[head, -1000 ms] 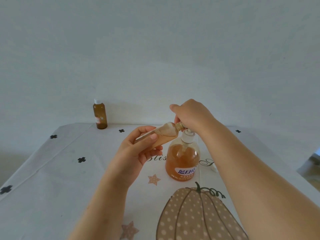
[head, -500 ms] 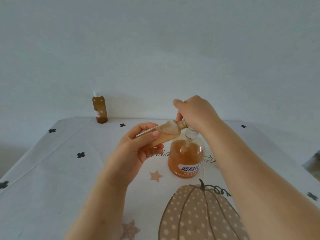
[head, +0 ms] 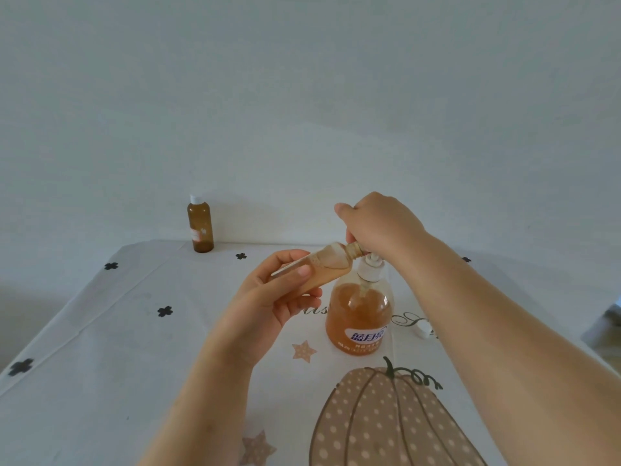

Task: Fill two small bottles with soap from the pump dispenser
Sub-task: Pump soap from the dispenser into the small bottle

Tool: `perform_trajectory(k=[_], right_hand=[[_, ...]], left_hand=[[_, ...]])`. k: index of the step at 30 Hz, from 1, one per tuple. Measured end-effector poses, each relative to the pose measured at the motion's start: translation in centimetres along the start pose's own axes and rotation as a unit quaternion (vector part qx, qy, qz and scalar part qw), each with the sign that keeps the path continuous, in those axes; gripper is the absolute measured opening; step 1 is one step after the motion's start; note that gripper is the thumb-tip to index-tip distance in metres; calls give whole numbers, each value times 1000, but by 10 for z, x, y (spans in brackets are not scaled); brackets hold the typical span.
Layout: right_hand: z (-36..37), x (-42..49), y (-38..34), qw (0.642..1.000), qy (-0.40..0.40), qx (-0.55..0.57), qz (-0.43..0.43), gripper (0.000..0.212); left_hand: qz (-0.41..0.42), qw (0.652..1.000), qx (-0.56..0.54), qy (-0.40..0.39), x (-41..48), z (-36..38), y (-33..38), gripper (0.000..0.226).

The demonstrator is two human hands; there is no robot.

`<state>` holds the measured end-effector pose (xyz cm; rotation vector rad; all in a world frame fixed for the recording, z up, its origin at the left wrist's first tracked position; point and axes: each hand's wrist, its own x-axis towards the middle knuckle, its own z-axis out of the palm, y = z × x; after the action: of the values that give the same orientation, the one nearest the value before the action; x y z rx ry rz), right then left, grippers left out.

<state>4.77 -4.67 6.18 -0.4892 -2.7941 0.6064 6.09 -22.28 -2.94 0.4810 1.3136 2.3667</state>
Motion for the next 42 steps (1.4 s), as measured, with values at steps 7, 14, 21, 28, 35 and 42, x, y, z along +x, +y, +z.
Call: perform_trajectory(k=[7, 14, 21, 28, 35, 42], right_hand=[[0, -3, 2, 999, -17, 45, 24, 52], [12, -1, 7, 998, 8, 57, 9, 53], [16, -2, 11, 995, 16, 94, 8, 53], [15, -5, 10, 994, 10, 108, 14, 50], [-1, -4, 5, 995, -43, 87, 14, 49], [0, 0, 4, 996, -61, 62, 26, 58]], left_hand=[[-1, 1000, 0, -1, 0, 1, 0, 31], [-1, 1000, 2, 4, 4, -4, -3, 25], [-4, 1000, 5, 12, 7, -4, -5, 19], [-7, 1000, 10, 13, 5, -3, -5, 25], [0, 1000, 9, -2, 2, 0, -3, 26], [0, 1000, 3, -4, 2, 1, -3, 25]])
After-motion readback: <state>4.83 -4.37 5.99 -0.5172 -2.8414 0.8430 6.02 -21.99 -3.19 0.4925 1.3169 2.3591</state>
